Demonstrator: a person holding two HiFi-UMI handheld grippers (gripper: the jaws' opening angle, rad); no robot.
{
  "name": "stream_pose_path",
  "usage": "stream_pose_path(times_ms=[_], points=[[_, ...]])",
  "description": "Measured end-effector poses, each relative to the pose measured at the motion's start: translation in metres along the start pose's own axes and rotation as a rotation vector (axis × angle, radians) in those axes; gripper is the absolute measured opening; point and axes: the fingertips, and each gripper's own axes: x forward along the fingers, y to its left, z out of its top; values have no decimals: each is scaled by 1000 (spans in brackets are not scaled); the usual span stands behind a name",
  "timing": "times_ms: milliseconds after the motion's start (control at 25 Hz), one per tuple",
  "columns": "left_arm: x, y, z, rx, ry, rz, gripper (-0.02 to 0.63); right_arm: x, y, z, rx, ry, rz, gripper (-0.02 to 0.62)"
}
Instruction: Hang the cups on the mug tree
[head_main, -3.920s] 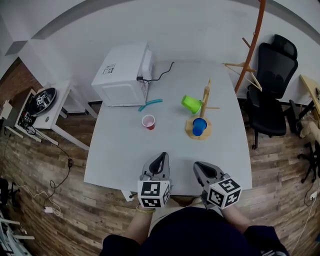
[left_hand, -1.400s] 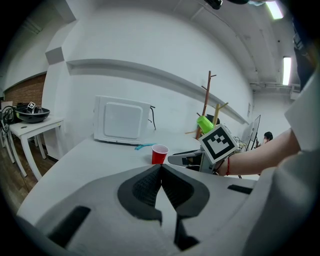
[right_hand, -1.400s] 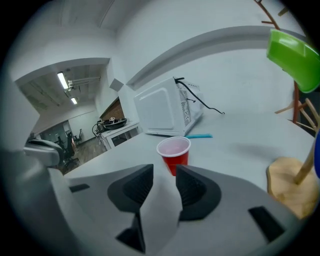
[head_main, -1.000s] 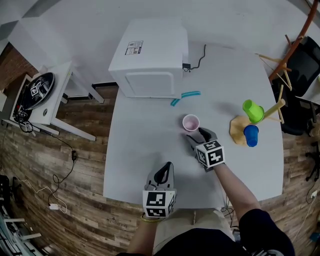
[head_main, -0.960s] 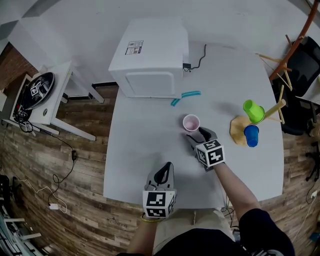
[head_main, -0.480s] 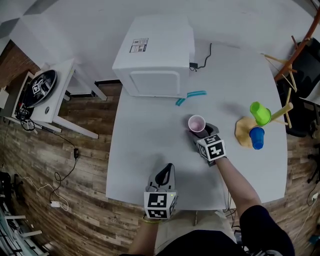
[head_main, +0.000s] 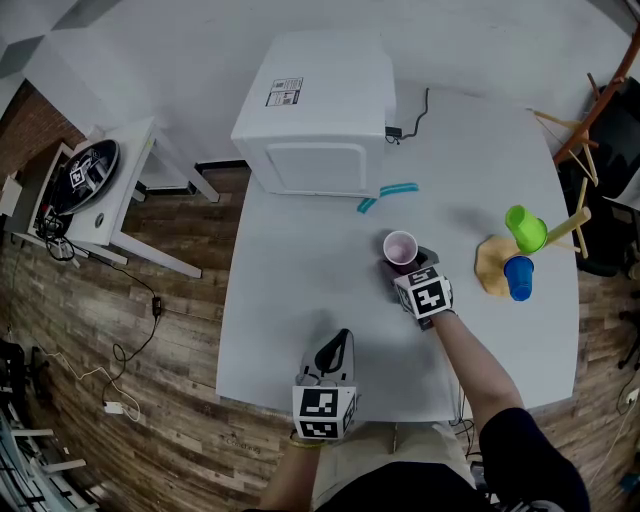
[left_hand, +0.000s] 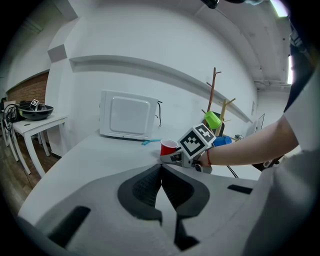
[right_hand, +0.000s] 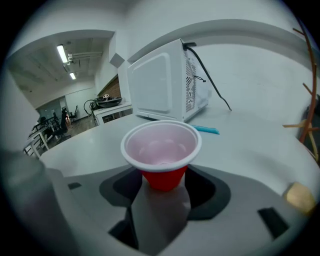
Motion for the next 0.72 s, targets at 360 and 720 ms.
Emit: stream_pose_path(times_ms=[360, 720], points=[[-1, -4, -3, 13, 5, -4, 20, -10, 0, 6, -20, -37, 0, 265], [0, -15, 5, 28, -7, -26, 20, -36, 6, 8, -2, -61, -2, 256]])
